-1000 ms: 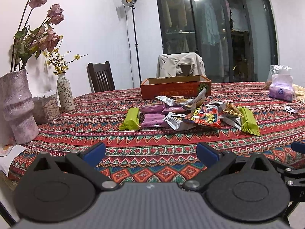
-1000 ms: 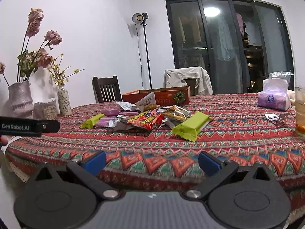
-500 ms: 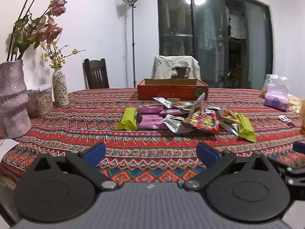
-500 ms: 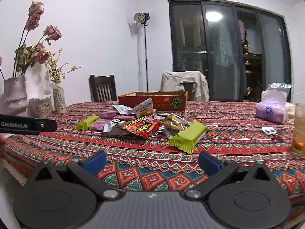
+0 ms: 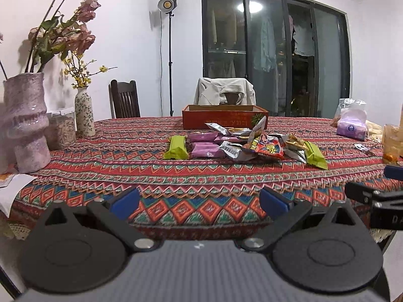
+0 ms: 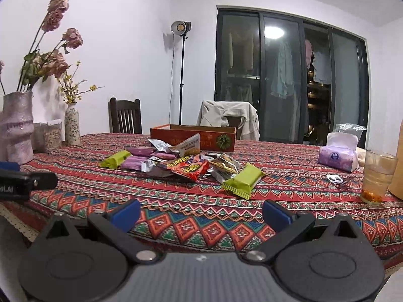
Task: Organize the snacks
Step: 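Move both tools toward the snack pile on the table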
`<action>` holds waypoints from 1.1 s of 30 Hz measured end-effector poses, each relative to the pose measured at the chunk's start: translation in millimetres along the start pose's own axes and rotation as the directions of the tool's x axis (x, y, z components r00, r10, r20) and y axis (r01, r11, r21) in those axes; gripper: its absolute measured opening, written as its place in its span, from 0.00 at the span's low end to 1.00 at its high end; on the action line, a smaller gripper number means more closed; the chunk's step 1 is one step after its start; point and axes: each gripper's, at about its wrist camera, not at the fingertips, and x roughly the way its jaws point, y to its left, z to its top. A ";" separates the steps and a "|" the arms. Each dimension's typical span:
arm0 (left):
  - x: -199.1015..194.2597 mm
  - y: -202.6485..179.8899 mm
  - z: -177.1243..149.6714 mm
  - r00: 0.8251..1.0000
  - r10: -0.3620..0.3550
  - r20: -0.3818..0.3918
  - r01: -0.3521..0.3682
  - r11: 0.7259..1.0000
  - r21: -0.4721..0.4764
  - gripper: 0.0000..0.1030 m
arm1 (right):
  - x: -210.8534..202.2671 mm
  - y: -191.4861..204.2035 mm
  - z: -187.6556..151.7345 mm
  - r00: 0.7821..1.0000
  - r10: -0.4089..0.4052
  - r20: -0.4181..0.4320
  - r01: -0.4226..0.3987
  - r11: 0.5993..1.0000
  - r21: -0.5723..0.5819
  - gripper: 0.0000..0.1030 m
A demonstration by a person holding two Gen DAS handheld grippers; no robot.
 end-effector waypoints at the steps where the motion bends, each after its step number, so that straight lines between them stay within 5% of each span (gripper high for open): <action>1: -2.8 0.7 -2.5 1.000 0.004 0.000 -0.004 1.000 0.002 1.00 | -2.3 2.2 -1.1 1.000 0.004 0.004 -0.004 1.000 0.002 1.00; 33: -17.8 3.8 -7.0 1.000 -0.007 0.011 0.007 1.000 0.028 1.00 | -19.5 17.8 -12.2 0.999 0.026 0.026 -0.026 1.000 0.011 1.00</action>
